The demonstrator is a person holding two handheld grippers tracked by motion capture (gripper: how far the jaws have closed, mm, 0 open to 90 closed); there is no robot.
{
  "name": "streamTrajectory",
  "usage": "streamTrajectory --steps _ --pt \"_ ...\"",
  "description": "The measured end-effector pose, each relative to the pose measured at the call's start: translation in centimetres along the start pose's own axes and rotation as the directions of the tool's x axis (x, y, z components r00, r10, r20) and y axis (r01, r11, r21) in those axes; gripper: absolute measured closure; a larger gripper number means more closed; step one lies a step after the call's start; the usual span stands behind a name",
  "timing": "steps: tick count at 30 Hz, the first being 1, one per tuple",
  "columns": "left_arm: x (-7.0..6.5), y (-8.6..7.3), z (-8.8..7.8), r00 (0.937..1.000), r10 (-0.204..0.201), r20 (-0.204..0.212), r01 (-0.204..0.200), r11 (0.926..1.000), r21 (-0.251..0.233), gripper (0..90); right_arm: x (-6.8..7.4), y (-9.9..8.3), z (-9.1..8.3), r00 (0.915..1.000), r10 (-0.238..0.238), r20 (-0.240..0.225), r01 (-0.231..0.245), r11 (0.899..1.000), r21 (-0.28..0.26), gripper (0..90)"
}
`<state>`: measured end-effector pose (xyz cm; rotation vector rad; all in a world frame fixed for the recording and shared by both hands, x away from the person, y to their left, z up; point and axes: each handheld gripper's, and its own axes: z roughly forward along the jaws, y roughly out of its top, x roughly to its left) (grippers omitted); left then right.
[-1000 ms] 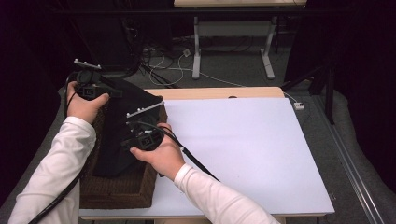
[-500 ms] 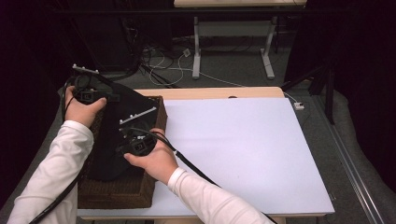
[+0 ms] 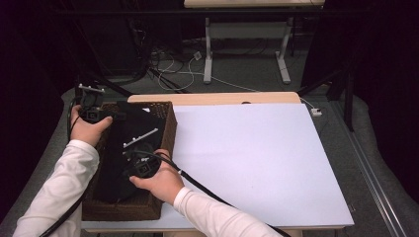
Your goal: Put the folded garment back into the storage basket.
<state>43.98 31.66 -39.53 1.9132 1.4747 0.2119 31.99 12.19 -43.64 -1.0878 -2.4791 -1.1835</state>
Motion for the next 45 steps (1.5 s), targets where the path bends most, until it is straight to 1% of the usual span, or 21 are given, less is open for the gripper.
streamTrajectory --steps 1,2,4,10,11,12,15,26,29,32,33,34,35,36,37,38,40,41,43,44,45 --pt "0.1 -0.2 0.2 1.0000 0.000 -0.001 0.000 1.0000 0.005 80.5 0.1 -0.2 0.2 1.0000 0.006 0.002 -0.006 1.000 0.009 86.7" --pt "0.2 -0.5 0.4 1.0000 -0.002 -0.002 0.002 1.0000 0.006 80.5 0.0 -0.3 0.5 0.9999 -0.011 -0.003 0.011 1.000 0.003 86.7" --pt "0.5 -0.9 0.7 1.0000 -0.003 -0.008 0.004 0.9998 0.019 80.5 0.0 -0.6 0.8 0.9999 -0.017 -0.001 0.017 1.000 0.014 86.7" --pt "1.4 -1.8 1.3 0.9998 -0.019 -0.011 0.019 0.9995 0.025 80.5 0.2 -1.3 1.6 0.9999 -0.016 -0.003 0.016 0.999 0.036 86.7" --pt "1.5 -1.9 1.3 0.9998 -0.017 -0.011 0.017 0.9995 0.027 80.5 0.3 -1.4 1.6 1.0000 -0.003 0.003 0.003 0.999 0.044 86.6" --pt "1.6 -1.9 1.3 0.9999 -0.014 -0.008 0.015 0.9996 0.025 80.5 0.2 -1.4 1.7 0.9999 -0.017 0.001 0.017 0.999 0.048 86.7" --pt "1.6 -1.9 1.5 0.9997 -0.017 -0.017 0.017 0.9998 0.012 80.5 0.1 -1.6 2.0 0.9998 -0.016 0.015 0.016 0.999 0.040 86.6" --pt "1.9 -1.6 2.4 0.9997 -0.002 -0.026 0.003 0.9997 0.024 80.5 -0.1 -1.5 2.2 0.9994 -0.011 0.032 0.010 0.999 0.039 86.5" --pt "2.0 -1.4 2.6 0.9996 -0.013 -0.027 0.014 0.9993 0.034 80.5 -0.1 -1.4 2.2 0.9994 0.000 0.034 -0.002 0.999 0.052 86.2" --pt "2.2 -1.3 3.0 0.9992 -0.022 -0.034 0.023 0.9993 0.029 80.5 0.0 -1.4 2.3 0.9987 -0.003 0.050 0.000 0.999 0.052 84.6" --pt "2.3 -1.3 3.0 0.9992 -0.015 -0.036 0.016 0.9995 0.028 80.4 -0.1 -1.3 2.2 0.9986 -0.020 0.049 0.017 0.998 0.065 82.5" --pt "2.4 -1.2 3.1 0.9985 0.002 -0.055 -0.001 0.9998 0.020 80.2 0.0 -1.3 2.3 0.9991 -0.014 0.039 0.012 0.998 0.063 77.0" --pt "2.5 -1.3 3.3 0.9957 0.011 -0.092 -0.010 0.9999 0.012 78.9 0.0 -1.3 2.2 0.9991 -0.015 0.041 0.012 0.998 0.062 70.5" --pt "2.6 -1.3 3.6 0.9908 0.035 -0.131 -0.035 0.9994 0.000 74.6 0.0 -1.3 2.1 0.9988 -0.029 0.039 0.028 0.999 0.039 65.4" --pt "2.9 -1.4 4.0 0.9818 0.069 -0.177 -0.070 0.9976 0.000 65.9 0.2 -1.4 2.0 0.9959 -0.058 0.069 0.057 0.998 0.014 61.6" --pt "3.1 -1.5 4.4 0.9732 0.078 -0.216 -0.083 0.9964 -0.017 57.3 0.5 -1.5 1.8 0.9902 -0.093 0.104 0.095 0.995 -0.009 59.0" --pt "3.6 -1.6 4.5 0.9737 0.050 -0.222 -0.058 0.9979 -0.028 48.8 0.9 -1.7 1.5 0.9750 -0.154 0.160 0.162 0.986 -0.038 56.2" --pt "3.8 -1.7 4.5 0.9740 0.040 -0.223 -0.049 0.9981 -0.037 46.2 1.1 -1.8 1.2 0.9713 -0.171 0.166 0.178 0.983 -0.032 56.2" --pt "4.0 -1.9 4.5 0.9679 0.039 -0.248 -0.052 0.9976 -0.045 41.9 1.3 -1.9 0.8 0.9688 -0.184 0.166 0.192 0.981 -0.031 54.9" --pt "4.1 -1.9 4.4 0.9677 0.040 -0.249 -0.051 0.9981 -0.035 40.3 1.2 -2.0 0.5 0.9679 -0.191 0.164 0.200 0.979 -0.041 53.8" --pt "4.2 -2.0 4.4 0.9687 0.035 -0.246 -0.048 0.9978 -0.046 39.2 1.1 -2.1 0.2 0.9674 -0.192 0.165 0.203 0.978 -0.049 52.9"
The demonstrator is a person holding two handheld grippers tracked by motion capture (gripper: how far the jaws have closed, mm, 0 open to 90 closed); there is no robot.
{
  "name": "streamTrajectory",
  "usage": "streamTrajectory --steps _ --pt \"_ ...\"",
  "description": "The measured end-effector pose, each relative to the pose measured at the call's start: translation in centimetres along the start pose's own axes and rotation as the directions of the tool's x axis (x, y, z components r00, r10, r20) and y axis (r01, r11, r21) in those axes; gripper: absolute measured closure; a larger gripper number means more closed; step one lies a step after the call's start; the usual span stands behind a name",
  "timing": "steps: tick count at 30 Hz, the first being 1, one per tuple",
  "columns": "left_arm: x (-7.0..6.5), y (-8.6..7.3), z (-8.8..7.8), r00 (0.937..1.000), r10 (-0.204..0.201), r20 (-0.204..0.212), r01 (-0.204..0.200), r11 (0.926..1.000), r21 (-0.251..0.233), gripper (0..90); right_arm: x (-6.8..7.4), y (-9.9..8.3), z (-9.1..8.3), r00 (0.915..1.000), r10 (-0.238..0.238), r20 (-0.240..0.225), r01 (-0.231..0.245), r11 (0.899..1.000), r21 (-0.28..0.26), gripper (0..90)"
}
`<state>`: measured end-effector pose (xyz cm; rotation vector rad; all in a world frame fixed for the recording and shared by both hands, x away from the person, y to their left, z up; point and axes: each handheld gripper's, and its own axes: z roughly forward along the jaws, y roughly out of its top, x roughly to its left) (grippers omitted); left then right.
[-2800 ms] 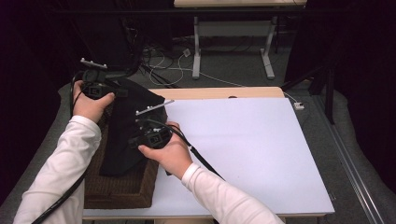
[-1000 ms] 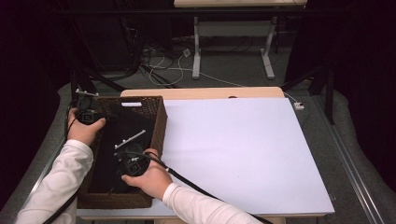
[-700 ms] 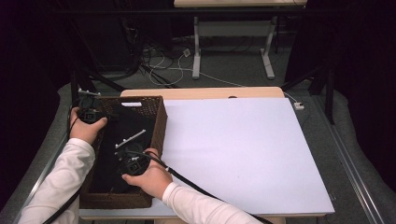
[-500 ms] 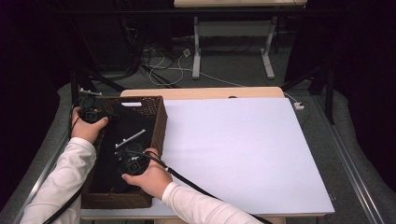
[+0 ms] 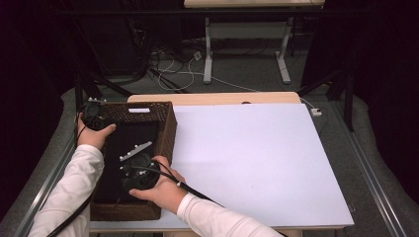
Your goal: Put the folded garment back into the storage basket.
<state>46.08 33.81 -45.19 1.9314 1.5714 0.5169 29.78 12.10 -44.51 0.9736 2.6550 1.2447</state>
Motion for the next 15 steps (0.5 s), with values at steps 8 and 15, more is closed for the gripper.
streamTrajectory --steps 8,15 --pt "0.6 -0.4 -0.3 1.0000 -0.003 0.003 0.003 0.9996 -0.030 34.5 -1.8 -0.5 -1.9 0.9983 -0.057 -0.010 0.056 0.996 -0.069 44.9" --pt "0.4 -0.6 -0.5 0.9999 0.005 0.013 -0.005 0.9998 -0.020 35.2 -4.0 -0.8 -4.3 0.9914 -0.126 0.038 0.130 0.981 -0.143 40.3"
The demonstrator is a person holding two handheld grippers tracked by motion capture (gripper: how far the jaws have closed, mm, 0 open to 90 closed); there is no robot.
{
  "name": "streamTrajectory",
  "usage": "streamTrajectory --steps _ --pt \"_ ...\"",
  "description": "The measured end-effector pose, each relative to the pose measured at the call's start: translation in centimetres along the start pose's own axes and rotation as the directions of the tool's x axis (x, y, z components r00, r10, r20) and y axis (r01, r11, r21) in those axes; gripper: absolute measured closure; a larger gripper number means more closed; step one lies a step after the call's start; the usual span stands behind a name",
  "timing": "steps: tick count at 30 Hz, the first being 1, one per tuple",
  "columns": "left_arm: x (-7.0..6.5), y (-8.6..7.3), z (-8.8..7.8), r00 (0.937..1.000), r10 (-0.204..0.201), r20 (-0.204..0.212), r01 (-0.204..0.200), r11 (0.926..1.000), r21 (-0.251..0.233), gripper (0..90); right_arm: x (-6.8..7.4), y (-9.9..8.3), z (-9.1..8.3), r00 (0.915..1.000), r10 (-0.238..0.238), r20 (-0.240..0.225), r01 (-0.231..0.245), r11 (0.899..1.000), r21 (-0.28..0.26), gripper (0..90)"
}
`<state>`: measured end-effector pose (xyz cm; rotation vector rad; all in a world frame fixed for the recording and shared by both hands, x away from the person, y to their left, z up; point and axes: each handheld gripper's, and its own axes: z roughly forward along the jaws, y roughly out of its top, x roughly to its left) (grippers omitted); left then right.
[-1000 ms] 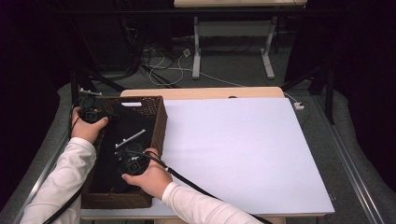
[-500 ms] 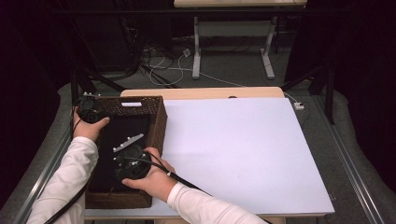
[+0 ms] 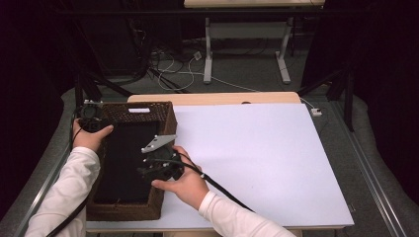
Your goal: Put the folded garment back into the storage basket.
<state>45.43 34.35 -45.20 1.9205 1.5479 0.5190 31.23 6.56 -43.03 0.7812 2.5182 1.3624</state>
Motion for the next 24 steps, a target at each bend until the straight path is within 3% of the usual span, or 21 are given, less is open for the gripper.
streamTrajectory --steps 4,5,6,10,12,18,24 --pt "-0.4 0.2 0.2 0.9996 0.024 0.017 -0.024 0.9997 -0.007 36.0 -1.8 -0.2 -1.6 0.9979 0.000 0.065 0.001 1.000 -0.019 36.6" --pt "-0.4 0.2 0.2 0.9996 0.024 0.017 -0.024 0.9997 -0.007 36.4 -1.8 -0.2 -1.6 0.9979 0.000 0.065 0.001 1.000 -0.019 36.6" --pt "-0.7 0.4 0.3 0.9993 0.031 0.022 -0.031 0.9992 -0.025 36.4 -2.9 -0.4 -2.3 0.9970 0.018 0.076 -0.016 1.000 -0.025 36.2" --pt "-1.3 0.8 0.6 0.9988 0.030 0.038 -0.030 0.9995 -0.013 36.2 -4.2 -0.8 -3.2 0.9946 0.048 0.092 -0.045 0.998 -0.033 33.8" --pt "-1.8 1.1 0.9 0.9976 0.011 0.068 -0.011 0.9999 -0.002 34.4 -5.1 -1.3 -4.1 0.9924 0.067 0.103 -0.061 0.997 -0.056 32.3" --pt "-2.9 1.9 1.7 0.9976 0.010 0.069 -0.008 0.9997 -0.023 27.2 -6.9 -2.6 -5.8 0.9876 0.081 0.135 -0.069 0.993 -0.093 24.4" --pt "-3.8 2.2 2.5 0.9979 0.012 0.064 -0.011 0.9999 -0.006 24.1 -8.5 -3.8 -7.1 0.9810 0.104 0.164 -0.088 0.991 -0.103 19.1"
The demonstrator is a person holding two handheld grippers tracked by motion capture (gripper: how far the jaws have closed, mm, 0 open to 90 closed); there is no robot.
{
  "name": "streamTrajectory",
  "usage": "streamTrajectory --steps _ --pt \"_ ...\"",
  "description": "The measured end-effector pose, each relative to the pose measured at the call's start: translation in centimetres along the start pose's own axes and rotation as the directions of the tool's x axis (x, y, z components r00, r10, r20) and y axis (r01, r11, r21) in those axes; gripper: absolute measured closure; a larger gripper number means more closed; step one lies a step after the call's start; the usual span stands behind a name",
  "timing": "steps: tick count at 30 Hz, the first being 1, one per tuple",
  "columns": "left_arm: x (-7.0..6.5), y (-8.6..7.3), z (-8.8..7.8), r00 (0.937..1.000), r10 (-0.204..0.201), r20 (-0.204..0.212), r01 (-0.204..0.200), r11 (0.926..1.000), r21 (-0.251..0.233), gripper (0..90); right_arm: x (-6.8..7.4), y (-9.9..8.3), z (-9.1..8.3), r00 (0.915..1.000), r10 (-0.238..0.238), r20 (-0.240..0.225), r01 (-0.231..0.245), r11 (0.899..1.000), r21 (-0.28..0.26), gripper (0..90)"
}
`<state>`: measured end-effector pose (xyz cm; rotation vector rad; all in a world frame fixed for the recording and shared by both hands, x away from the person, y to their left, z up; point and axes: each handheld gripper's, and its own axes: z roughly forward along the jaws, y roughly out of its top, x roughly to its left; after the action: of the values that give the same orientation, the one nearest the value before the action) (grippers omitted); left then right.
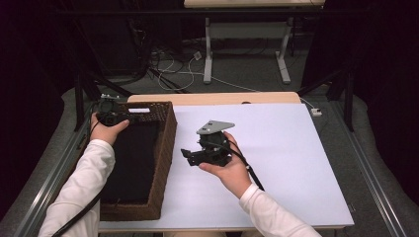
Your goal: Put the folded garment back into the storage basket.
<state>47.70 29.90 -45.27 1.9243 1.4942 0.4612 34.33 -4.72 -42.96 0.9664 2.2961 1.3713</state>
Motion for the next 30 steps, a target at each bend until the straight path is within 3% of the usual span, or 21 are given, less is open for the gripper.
streamTrajectory --steps 7,9,17,22,30 --pt "-0.9 0.6 1.6 0.9999 0.012 0.003 -0.012 0.9997 0.019 21.1 -2.4 -1.3 -1.6 0.9990 0.028 0.036 -0.028 1.000 -0.012 17.0" --pt "-1.0 0.6 1.9 1.0000 0.004 0.001 -0.004 1.0000 0.006 21.3 -3.0 -1.5 -2.1 0.9981 0.042 0.046 -0.041 0.999 -0.020 17.0" --pt "-1.6 0.6 4.2 0.9999 0.013 -0.001 -0.013 0.9984 0.055 22.5 -4.5 -2.2 -3.9 0.9950 0.046 0.088 -0.043 0.998 -0.040 17.0" --pt "-1.8 0.6 5.5 1.0000 0.001 -0.001 -0.001 0.9982 0.061 22.5 -5.6 -2.7 -5.3 0.9918 0.054 0.116 -0.048 0.997 -0.053 16.7" --pt "-2.5 0.4 8.3 0.9998 0.021 -0.007 -0.020 0.9911 0.132 27.9 -7.3 -3.7 -7.1 0.9827 0.106 0.152 -0.095 0.993 -0.074 16.7"
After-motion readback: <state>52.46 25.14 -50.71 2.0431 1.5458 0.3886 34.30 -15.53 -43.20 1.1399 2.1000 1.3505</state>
